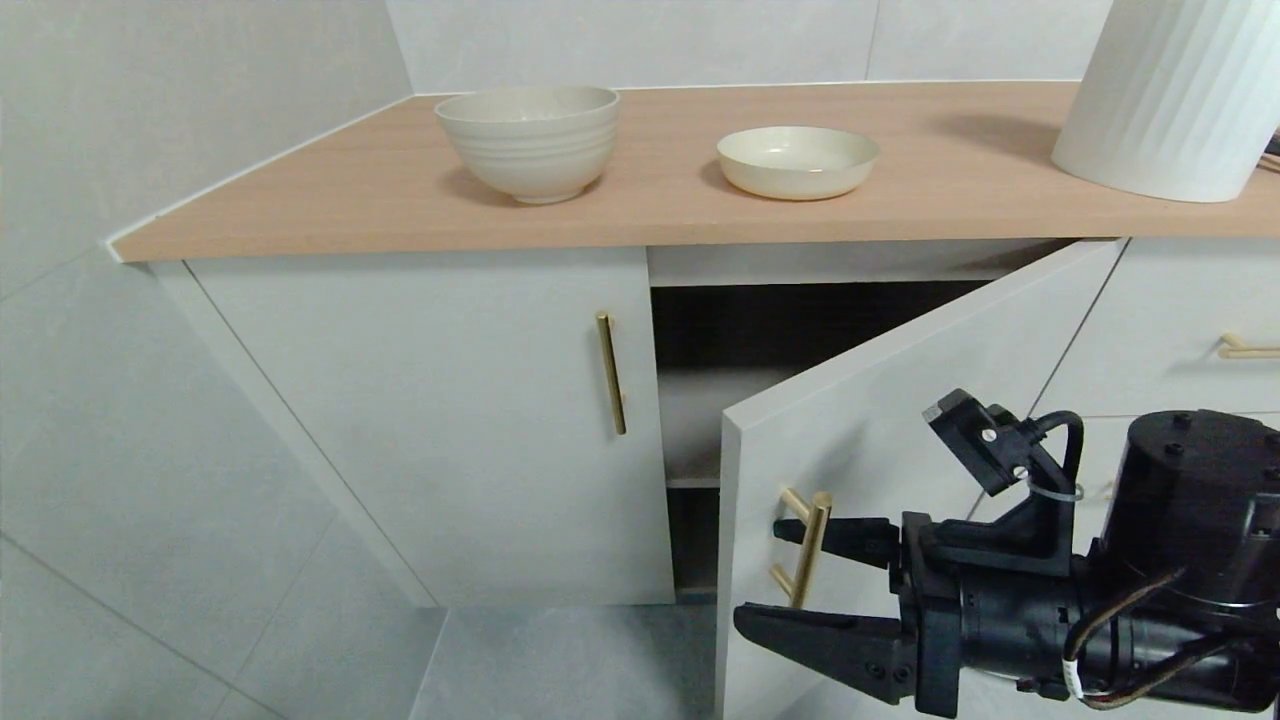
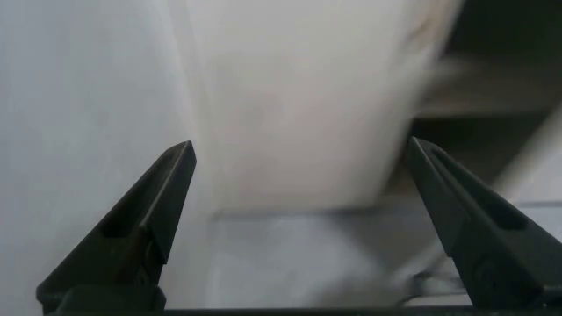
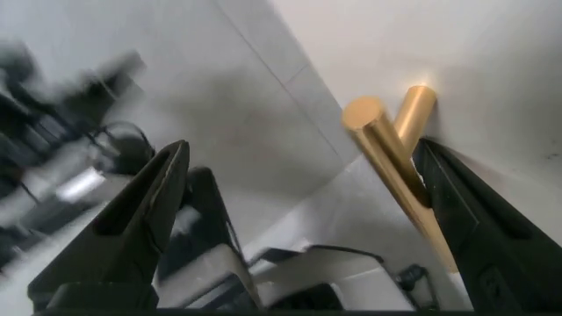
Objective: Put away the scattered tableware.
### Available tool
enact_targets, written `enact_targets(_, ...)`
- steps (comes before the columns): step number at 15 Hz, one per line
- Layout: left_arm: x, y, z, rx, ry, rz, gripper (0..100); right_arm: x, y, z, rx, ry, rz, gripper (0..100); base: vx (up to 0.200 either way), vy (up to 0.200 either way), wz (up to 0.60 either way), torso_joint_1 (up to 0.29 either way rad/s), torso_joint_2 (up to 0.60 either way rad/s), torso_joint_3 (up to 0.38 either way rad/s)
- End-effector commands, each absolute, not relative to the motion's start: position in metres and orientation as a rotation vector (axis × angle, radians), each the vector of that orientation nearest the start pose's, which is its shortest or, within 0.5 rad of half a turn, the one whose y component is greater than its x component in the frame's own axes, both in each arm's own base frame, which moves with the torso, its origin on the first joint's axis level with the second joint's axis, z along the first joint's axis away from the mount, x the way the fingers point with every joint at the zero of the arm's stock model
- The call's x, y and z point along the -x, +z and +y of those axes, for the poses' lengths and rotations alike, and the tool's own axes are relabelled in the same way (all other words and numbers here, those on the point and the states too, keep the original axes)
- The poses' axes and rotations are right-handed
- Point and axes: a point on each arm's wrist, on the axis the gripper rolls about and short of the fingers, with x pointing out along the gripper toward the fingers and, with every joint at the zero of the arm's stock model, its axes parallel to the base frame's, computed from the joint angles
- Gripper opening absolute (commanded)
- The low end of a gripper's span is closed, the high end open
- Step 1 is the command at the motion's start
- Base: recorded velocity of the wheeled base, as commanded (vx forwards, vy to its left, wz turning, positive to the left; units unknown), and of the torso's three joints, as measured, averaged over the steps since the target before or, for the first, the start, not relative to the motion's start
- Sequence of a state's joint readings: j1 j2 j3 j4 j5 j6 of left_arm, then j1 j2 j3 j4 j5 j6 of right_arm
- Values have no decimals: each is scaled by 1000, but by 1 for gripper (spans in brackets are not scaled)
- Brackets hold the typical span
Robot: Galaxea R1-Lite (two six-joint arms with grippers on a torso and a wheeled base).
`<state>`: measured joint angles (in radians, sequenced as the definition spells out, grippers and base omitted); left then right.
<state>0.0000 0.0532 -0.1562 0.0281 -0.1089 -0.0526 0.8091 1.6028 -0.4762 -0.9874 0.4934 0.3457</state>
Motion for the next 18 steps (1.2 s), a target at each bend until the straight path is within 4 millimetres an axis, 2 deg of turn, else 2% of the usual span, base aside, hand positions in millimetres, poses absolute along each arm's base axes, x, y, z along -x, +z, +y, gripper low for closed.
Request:
enact_targets(1, 0, 190, -7, 167, -309, 84, 100, -163, 156, 186, -263, 1256, 398, 100, 0, 0, 0, 0, 0, 0)
enact_targets(3, -52, 212, -10, 225, -444, 277, 100, -159, 160, 182, -263, 1254, 399, 100, 0, 0, 0, 0, 0, 0)
enact_targets(4, -80, 215, -14, 242, -499, 357, 100, -157, 162, 179, -263, 1251, 400, 100, 0, 0, 0, 0, 0, 0)
enact_targets(5, -99, 215, -20, 250, -543, 406, 100, -156, 165, 178, -264, 1251, 398, 100, 0, 0, 0, 0, 0, 0)
enact_targets(8, -157, 206, -63, 331, -724, 454, 100, -155, 166, 176, -264, 1250, 395, 100, 0, 0, 0, 0, 0, 0)
enact_targets(10, -177, 193, -86, 330, -783, 467, 100, -156, 166, 177, -263, 1250, 397, 100, 0, 0, 0, 0, 0, 0)
enact_targets(12, -183, 181, -111, 324, -872, 491, 100, -155, 167, 176, -265, 1251, 392, 100, 0, 0, 0, 0, 0, 0)
enact_targets(14, -187, 177, -125, 349, -894, 483, 100, -156, 168, 177, -264, 1252, 388, 100, 0, 0, 0, 0, 0, 0)
enact_targets(15, -190, 176, -129, 360, -894, 478, 0, -155, 167, 177, -263, 1251, 392, 100, 0, 0, 0, 0, 0, 0)
enact_targets(18, -203, 166, -138, 355, -891, 467, 0, -155, 167, 176, -264, 1251, 391, 100, 0, 0, 0, 0, 0, 0)
